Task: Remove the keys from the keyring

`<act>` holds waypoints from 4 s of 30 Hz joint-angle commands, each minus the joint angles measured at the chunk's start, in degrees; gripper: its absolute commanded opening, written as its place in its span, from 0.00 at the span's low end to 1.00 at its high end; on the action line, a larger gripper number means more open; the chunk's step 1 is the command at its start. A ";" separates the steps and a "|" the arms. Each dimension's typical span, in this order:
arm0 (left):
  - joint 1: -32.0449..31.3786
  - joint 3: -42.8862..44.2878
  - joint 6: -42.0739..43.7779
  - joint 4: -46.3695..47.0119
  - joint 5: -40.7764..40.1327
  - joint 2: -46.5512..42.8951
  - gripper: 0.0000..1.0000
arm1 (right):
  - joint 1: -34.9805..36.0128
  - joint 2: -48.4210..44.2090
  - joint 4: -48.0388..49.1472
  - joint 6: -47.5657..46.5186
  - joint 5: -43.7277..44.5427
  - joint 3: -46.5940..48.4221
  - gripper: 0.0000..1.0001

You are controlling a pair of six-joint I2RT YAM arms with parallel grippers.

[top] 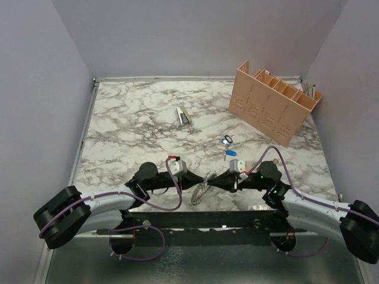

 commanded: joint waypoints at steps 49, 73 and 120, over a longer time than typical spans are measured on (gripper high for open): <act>-11.40 3.06 15.80 -15.66 -16.88 -8.18 0.00 | 0.89 10.28 -53.45 26.50 6.89 31.53 0.35; -11.65 3.37 14.51 -16.74 -19.79 -9.53 0.00 | 0.92 6.11 -59.40 15.49 5.63 30.66 0.01; -12.32 5.64 6.48 -17.86 -26.83 -13.70 0.39 | 0.96 3.85 -69.30 -18.96 1.64 31.59 0.01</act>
